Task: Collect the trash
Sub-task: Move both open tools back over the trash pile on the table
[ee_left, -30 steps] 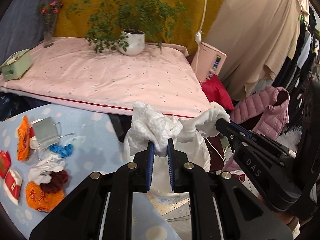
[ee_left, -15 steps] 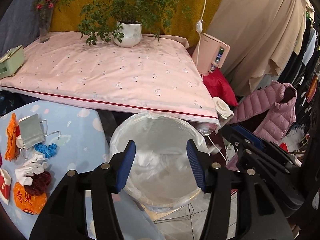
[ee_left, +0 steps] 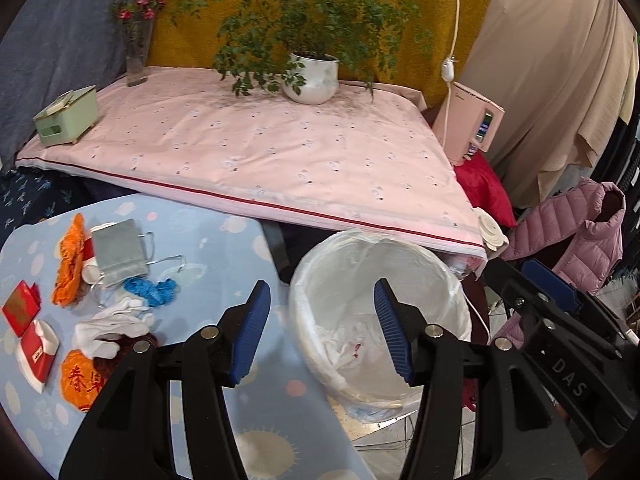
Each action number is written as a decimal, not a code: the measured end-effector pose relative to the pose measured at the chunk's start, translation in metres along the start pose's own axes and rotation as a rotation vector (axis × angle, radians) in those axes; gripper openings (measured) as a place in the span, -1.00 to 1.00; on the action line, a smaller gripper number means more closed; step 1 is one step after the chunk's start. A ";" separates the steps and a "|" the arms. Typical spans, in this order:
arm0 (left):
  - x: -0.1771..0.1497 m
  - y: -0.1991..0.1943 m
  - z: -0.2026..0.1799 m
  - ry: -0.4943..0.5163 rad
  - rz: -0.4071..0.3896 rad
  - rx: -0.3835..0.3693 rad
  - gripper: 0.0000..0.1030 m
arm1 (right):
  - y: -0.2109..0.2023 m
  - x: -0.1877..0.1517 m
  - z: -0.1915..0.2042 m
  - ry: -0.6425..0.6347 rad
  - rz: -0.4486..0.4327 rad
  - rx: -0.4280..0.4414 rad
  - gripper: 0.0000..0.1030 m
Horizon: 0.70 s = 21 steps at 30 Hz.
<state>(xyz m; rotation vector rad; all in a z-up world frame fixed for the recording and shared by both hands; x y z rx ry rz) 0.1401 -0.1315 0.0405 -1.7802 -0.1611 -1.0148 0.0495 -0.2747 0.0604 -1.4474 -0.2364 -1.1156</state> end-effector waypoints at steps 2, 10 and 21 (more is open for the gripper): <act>-0.004 -0.003 0.009 -0.006 0.000 0.023 0.03 | -0.001 -0.003 0.010 -0.016 0.001 0.006 0.05; -0.023 -0.019 0.051 -0.066 0.002 0.103 0.34 | 0.000 -0.018 0.051 -0.061 0.029 0.058 0.06; -0.063 -0.037 0.132 -0.166 0.040 0.237 0.53 | 0.002 -0.045 0.120 -0.135 0.072 0.139 0.10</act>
Point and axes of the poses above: each gripper's, at about its wrist camera, not at the fingertips, and y roughly the way its jaws point, z to its left, x to its top, the point moved 1 cm from there along y, roughly the way its jaws point, and after that the axes turned 6 degrees about y, right-handed, at the moved point
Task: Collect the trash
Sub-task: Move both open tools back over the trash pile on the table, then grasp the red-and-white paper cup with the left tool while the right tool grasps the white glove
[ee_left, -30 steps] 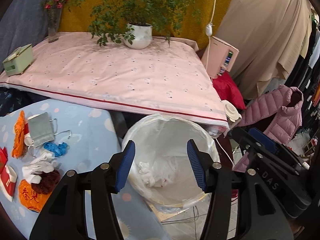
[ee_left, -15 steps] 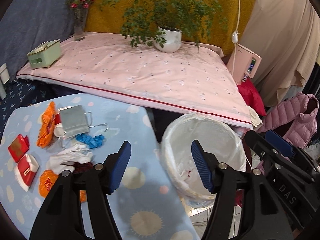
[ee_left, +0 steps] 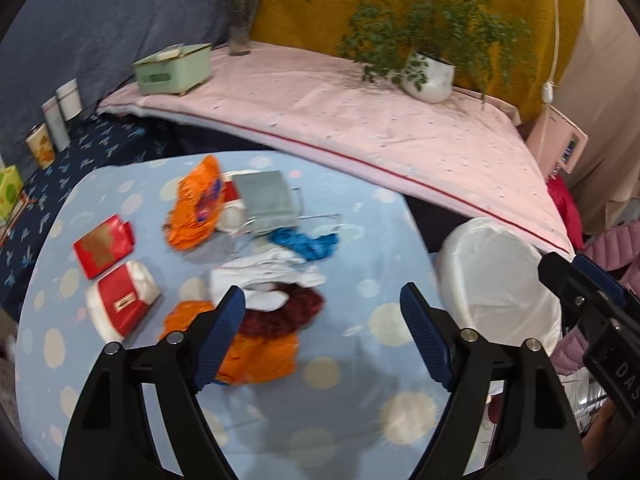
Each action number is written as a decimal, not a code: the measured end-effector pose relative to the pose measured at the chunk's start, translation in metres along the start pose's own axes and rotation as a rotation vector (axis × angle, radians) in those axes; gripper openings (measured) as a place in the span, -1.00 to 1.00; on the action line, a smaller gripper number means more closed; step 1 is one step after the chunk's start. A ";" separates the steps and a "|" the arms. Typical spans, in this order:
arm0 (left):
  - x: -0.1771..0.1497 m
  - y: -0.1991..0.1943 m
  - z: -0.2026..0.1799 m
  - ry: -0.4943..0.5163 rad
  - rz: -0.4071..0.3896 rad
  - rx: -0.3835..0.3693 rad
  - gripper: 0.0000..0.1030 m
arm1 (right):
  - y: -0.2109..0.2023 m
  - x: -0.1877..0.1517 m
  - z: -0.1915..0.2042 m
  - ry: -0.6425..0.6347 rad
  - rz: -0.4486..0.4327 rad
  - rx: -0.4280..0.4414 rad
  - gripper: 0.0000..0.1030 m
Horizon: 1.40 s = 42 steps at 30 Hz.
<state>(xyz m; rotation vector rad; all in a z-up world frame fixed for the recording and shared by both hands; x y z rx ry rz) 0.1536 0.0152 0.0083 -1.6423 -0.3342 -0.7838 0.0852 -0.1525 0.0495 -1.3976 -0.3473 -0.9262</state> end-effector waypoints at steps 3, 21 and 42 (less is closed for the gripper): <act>-0.008 0.000 0.026 -0.024 0.006 0.041 0.56 | 0.007 -0.007 0.021 -0.015 0.019 0.027 0.10; -0.066 0.027 0.175 -0.249 0.121 0.173 0.74 | 0.068 -0.049 0.115 -0.107 0.144 0.123 0.12; -0.073 0.059 0.202 -0.300 0.176 -0.017 -0.54 | 0.159 -0.071 0.192 -0.227 0.268 0.135 0.16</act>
Point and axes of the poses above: each gripper's, at about its wrist camera, not at the fingertips, and y roughly the way its jaws point, z to its left, x to its top, the point moved 1 cm from there along y, roughly the way its jaws point, and after that the axes turned 6 degrees about y, right-handed, at the moved point
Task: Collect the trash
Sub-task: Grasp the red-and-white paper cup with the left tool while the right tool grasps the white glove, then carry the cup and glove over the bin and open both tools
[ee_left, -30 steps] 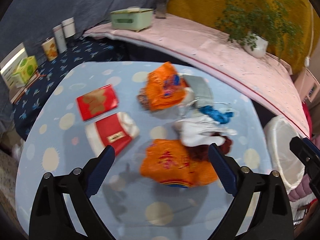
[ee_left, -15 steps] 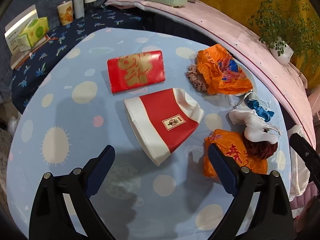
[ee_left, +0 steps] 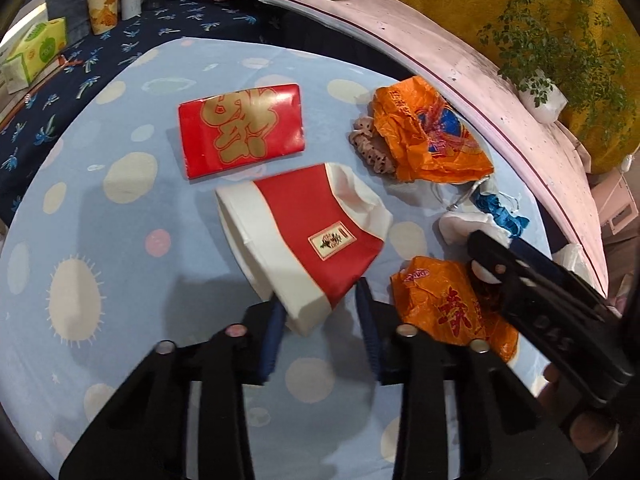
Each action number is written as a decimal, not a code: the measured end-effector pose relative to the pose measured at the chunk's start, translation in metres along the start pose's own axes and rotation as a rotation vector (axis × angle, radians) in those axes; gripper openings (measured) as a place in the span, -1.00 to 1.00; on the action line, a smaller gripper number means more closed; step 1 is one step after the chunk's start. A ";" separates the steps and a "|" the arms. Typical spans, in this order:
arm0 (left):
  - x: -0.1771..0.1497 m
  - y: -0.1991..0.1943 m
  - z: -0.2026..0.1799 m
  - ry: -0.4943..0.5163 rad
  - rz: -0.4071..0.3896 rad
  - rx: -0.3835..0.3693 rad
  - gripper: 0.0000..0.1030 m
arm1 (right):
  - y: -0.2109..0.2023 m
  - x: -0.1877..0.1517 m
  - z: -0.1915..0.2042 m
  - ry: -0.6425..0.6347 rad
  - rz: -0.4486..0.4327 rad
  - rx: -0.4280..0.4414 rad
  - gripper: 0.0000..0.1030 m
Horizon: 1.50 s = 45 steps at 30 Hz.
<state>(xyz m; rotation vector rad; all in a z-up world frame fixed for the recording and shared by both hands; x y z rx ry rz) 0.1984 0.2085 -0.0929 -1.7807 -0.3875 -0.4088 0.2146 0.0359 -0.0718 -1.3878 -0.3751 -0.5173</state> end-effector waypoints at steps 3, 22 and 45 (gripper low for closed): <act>0.001 -0.003 -0.002 0.006 -0.006 -0.016 -0.84 | 0.005 0.000 -0.001 -0.004 0.014 -0.003 -0.36; 0.029 -0.074 -0.078 0.136 -0.144 -0.092 -0.95 | -0.108 0.036 -0.049 0.081 -0.196 0.041 -0.89; 0.015 -0.101 -0.320 0.484 -0.176 -0.330 -0.95 | -0.230 0.014 -0.242 0.357 -0.372 -0.124 -0.89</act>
Point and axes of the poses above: each gripper's, at about its wrist camera, not at the fingertips, and y roughly the way its jaws point, z to its left, x to its top, the point moved 1 cm from there along y, roughly the way its jaws point, and after that the axes turned 6 degrees about y, right-handed, at the moved point
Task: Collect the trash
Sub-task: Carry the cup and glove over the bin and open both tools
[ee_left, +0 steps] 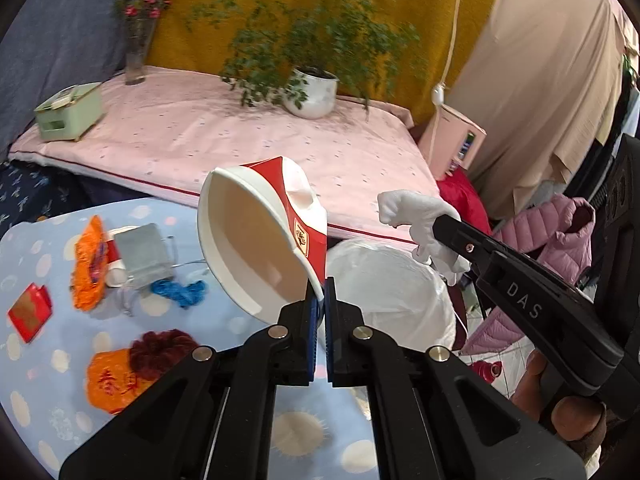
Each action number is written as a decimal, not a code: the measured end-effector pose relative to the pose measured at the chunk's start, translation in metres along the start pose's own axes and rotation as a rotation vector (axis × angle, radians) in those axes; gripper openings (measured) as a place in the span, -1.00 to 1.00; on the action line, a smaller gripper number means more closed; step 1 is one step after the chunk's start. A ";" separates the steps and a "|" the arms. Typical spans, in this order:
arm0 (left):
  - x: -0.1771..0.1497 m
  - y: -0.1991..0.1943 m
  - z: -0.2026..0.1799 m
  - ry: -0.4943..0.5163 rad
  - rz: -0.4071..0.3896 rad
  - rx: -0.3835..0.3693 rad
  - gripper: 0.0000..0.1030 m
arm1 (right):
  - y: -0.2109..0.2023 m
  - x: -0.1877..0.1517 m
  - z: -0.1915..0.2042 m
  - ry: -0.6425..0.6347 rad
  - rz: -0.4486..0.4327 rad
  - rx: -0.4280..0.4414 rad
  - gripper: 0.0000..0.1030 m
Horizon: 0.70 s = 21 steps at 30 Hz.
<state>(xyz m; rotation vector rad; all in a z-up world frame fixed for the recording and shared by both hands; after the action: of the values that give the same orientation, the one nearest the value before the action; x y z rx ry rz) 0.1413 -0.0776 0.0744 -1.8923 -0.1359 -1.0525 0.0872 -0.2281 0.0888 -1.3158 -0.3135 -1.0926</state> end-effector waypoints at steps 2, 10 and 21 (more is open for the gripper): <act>0.002 0.010 -0.016 0.024 0.009 -0.015 -0.95 | 0.000 0.000 -0.017 0.021 0.000 -0.023 -0.89; 0.003 0.047 -0.060 0.082 0.060 -0.052 -0.95 | 0.004 -0.009 -0.075 0.076 0.014 -0.097 -0.89; -0.003 0.078 -0.086 0.117 0.109 -0.072 -0.94 | 0.013 -0.017 -0.104 0.111 0.038 -0.126 -0.89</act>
<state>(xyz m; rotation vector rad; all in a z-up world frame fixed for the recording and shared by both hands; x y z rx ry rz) 0.1251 -0.1860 0.0366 -1.8747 0.0722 -1.1026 0.0496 -0.3134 0.0373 -1.3605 -0.1380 -1.1634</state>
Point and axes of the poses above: each gripper's, at about its wrist camera, not at the fingertips, and y roughly the way its jaws point, z to its left, x to its top, the point moved 1 cm from there along y, roughly the way its jaws point, and after that the axes turned 6 degrees about y, right-handed, at the moved point
